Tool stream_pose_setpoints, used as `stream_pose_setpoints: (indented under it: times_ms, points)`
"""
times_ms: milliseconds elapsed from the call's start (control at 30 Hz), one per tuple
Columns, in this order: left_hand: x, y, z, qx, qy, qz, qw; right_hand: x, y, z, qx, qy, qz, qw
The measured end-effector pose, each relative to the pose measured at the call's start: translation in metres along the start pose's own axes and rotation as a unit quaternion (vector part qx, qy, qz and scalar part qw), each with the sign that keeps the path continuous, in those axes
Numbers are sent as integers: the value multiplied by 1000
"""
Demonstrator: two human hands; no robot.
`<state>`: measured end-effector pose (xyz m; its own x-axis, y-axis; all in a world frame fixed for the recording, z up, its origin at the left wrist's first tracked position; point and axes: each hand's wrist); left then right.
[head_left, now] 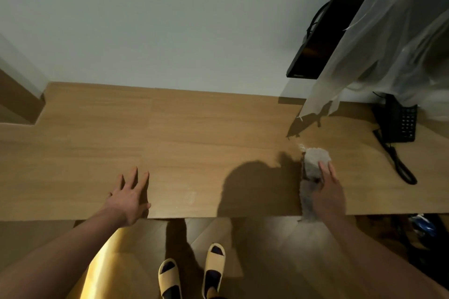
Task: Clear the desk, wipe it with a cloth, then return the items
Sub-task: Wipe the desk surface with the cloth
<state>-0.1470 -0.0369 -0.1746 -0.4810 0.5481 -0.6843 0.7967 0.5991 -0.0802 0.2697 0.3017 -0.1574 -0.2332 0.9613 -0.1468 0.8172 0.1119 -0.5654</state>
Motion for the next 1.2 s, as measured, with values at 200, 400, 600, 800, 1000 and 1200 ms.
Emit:
stream_pose_setpoints:
  times_ms: [200,400,600,800,1000,1200]
  points:
    - [7,-2,6,-3,13,0,1000,18,21,39,-104,-141,75,982]
    - [2,1,4,-16,17,-4,1000,-42,-27,99,-93,-121,-10,988]
    - [-4,0,4,-22,28,19,999,-104,-110,162,-83,-168,-93,978]
    - [-33,-35,23,2,86,68,994,-199,-195,235,-77,-211,-184,957]
    - [-58,-108,46,5,105,36,994,-263,-219,270,-32,-229,-256,939]
    - [-67,-144,42,-27,104,14,994,-298,-260,265,100,-313,-274,904]
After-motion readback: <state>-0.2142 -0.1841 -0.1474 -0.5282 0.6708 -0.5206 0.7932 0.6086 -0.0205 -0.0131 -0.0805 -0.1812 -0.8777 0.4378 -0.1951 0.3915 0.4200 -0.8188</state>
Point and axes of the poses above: each hand's wrist, its own x-axis towards the middle knuckle, its own z-axis out of the palm, y = z × x, and after that the axes turned 14 degrees about x, right-handed
